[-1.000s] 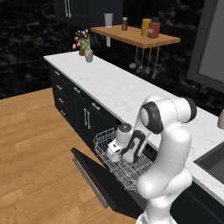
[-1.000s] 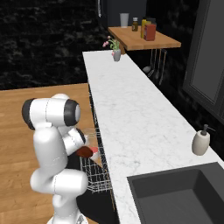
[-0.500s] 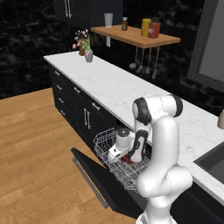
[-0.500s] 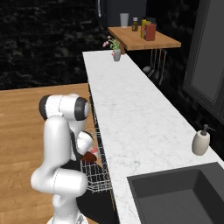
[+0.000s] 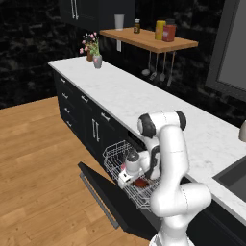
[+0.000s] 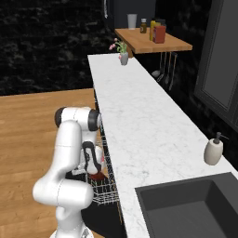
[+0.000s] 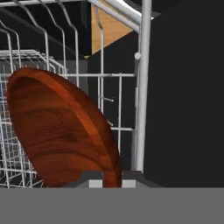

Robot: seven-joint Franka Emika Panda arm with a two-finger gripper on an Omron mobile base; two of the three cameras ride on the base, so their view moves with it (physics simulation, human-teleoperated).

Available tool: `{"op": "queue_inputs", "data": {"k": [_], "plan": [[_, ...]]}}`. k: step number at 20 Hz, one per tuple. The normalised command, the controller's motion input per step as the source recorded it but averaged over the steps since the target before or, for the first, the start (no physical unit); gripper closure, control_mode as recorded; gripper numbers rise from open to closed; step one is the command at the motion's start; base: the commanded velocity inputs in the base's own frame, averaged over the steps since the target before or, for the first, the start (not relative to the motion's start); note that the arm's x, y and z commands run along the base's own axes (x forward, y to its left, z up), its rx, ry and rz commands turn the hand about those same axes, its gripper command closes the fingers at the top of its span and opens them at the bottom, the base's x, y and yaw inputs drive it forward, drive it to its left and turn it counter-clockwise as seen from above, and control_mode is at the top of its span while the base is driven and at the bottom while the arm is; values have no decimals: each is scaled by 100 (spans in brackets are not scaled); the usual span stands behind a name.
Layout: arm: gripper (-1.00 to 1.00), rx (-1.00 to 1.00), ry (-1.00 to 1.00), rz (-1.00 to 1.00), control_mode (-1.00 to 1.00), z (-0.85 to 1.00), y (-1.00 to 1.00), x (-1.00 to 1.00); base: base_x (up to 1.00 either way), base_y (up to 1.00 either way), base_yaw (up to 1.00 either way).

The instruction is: Pick up the cup and bowl from the counter, place them in the dishwasher, and close the dishwasher door.

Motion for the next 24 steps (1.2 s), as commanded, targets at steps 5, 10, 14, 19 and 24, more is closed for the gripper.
{"op": "queue_inputs", "data": {"k": [5, 10, 14, 19, 24], "plan": [[100, -2, 0, 0, -100, -81, 0, 0, 0, 0, 0], [-100, -1, 0, -1, -100, -57, 19, -2, 0, 0, 0], [-100, -6, -8, -4, -100, 45, 91, -24, 0, 0, 0], [-100, 0, -14, -7, -100, 100, 31, -36, 0, 0, 0], [-100, 13, -37, -6, -100, 100, 39, -39, 0, 0, 0]]}}
